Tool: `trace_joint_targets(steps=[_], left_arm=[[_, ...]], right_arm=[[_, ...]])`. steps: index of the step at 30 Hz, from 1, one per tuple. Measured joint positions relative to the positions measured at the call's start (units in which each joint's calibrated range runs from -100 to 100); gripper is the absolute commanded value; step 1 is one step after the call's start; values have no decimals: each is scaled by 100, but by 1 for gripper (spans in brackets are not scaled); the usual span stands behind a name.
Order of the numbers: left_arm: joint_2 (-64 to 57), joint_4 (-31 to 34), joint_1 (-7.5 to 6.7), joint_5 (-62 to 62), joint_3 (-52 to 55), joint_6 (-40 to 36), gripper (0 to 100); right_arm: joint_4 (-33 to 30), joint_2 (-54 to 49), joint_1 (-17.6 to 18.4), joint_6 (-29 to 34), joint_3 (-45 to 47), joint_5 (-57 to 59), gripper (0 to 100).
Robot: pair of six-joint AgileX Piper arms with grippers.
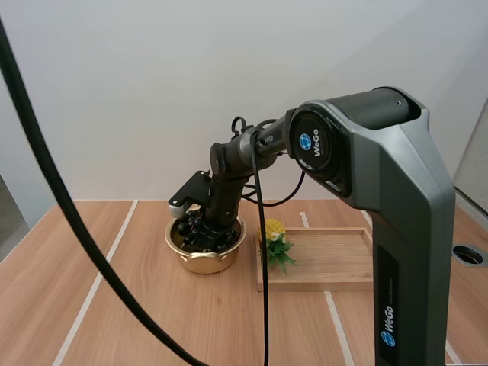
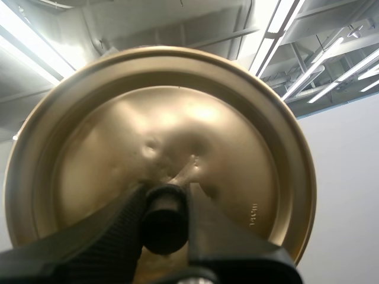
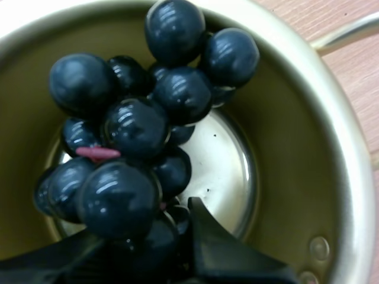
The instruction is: Open the pot, put the grape inside, and close it
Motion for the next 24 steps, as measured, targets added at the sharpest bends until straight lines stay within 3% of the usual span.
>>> trace_joint_targets(steps=[2,3,4,7,24], left_arm=[[0,0,0,0,0,0,0],[0,0,0,0,0,0,0],[0,10,0,0,0,0,0],[0,10,0,0,0,0,0],[0,10,0,0,0,0,0]], right_arm=[[0,0,0,0,0,0,0],[0,0,0,0,0,0,12],[0,0,0,0,0,0,27],[0,0,0,10,0,0,99],[69,-395,-17,44,2,240,100]])
